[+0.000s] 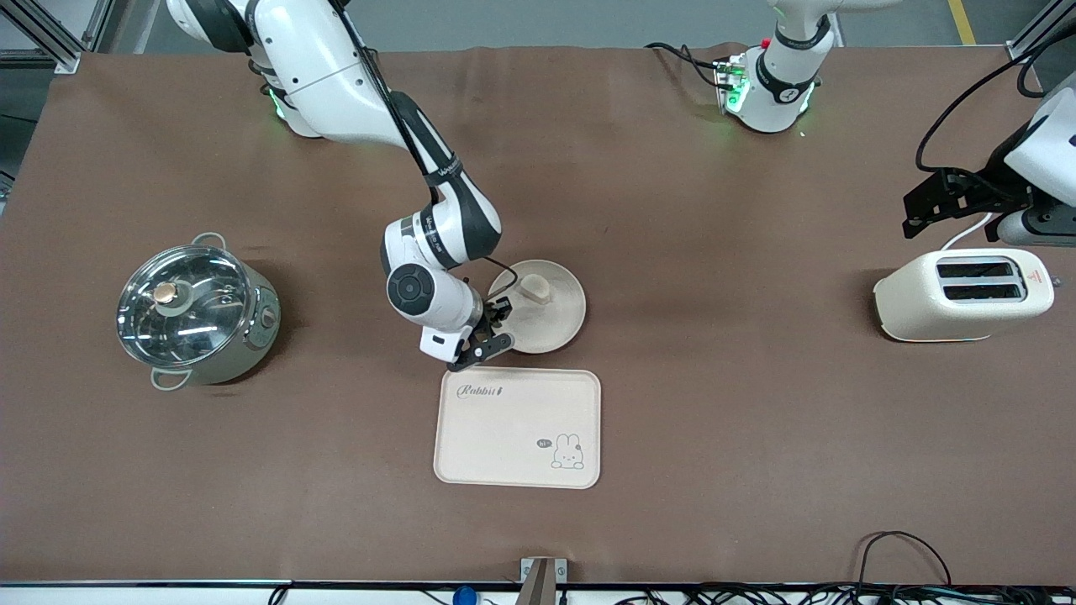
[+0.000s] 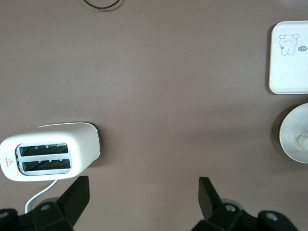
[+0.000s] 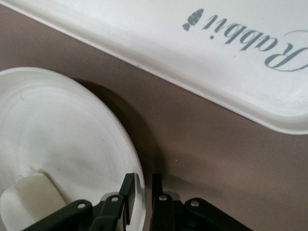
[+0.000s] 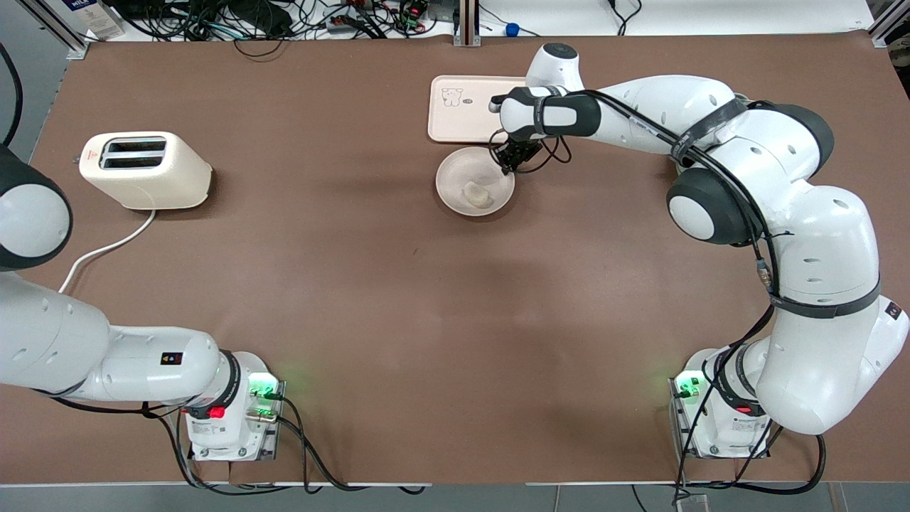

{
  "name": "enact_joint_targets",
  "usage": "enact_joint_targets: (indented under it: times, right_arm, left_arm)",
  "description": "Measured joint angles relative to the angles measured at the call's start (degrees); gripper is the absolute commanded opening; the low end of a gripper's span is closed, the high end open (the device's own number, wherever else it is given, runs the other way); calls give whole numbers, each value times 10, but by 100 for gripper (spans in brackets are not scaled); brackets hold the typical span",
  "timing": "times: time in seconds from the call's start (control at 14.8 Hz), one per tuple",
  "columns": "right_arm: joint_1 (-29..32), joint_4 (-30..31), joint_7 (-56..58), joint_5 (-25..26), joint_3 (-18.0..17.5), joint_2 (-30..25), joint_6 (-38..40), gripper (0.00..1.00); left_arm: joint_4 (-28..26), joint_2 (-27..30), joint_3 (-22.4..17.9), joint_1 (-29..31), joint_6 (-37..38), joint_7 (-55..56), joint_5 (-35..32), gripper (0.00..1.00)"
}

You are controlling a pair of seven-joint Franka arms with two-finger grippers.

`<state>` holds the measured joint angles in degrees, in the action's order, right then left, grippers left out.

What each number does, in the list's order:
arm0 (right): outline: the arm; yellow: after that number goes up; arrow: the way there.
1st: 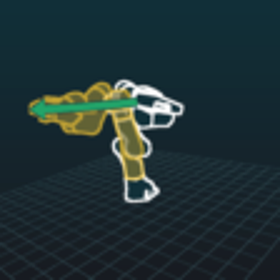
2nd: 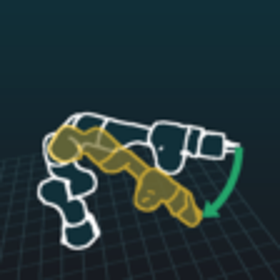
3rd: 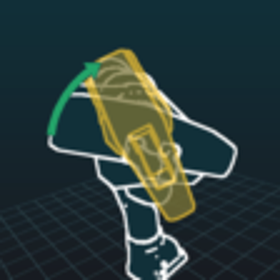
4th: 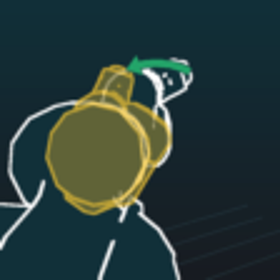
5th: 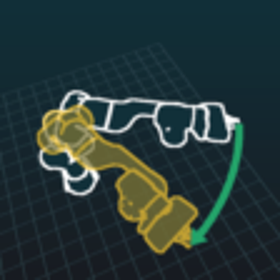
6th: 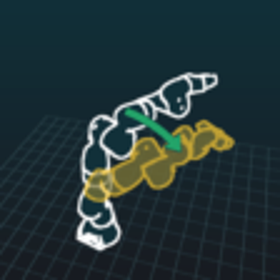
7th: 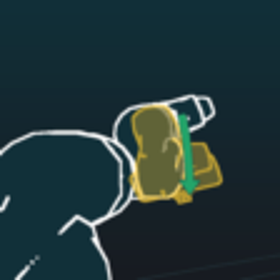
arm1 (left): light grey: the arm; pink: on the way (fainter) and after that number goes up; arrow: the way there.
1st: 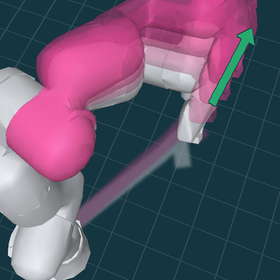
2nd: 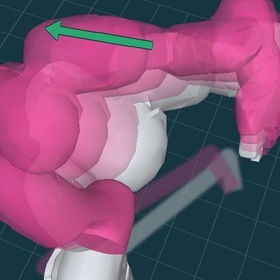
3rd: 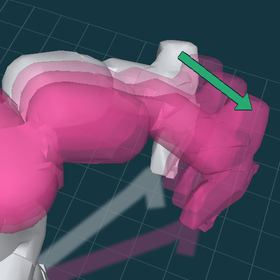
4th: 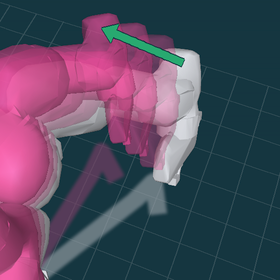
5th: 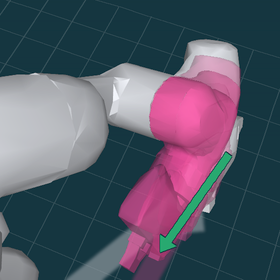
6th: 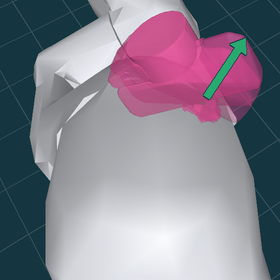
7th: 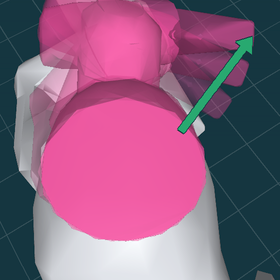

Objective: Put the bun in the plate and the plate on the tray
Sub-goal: 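Lift the plate with the right gripper and lower it onto the tray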

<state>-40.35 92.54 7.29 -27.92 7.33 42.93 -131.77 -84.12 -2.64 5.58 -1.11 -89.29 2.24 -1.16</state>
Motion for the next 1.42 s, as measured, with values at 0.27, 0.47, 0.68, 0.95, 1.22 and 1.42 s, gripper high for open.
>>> enact_joint_targets:
  times: [0.27,0.47,0.68,0.95,1.22,1.42]
  right_arm:
    - [1,-2,11,-2,0,-4,4,0]
    - [9,-3,11,-4,0,-5,5,0]
    - [26,-6,14,-56,0,-5,27,0]
    - [64,-43,15,-137,1,-5,112,0]
    - [113,-119,-4,-147,3,-10,185,0]
    - [151,-165,-12,-147,3,-9,194,0]
  left_arm:
    - [0,-1,0,0,0,0,1,100]
    - [0,-1,0,-2,0,0,11,100]
    - [0,-1,1,-4,0,0,12,100]
    - [0,-1,1,-3,0,0,12,100]
    - [0,-1,1,-3,0,0,12,100]
    - [0,-1,1,-3,0,0,12,100]
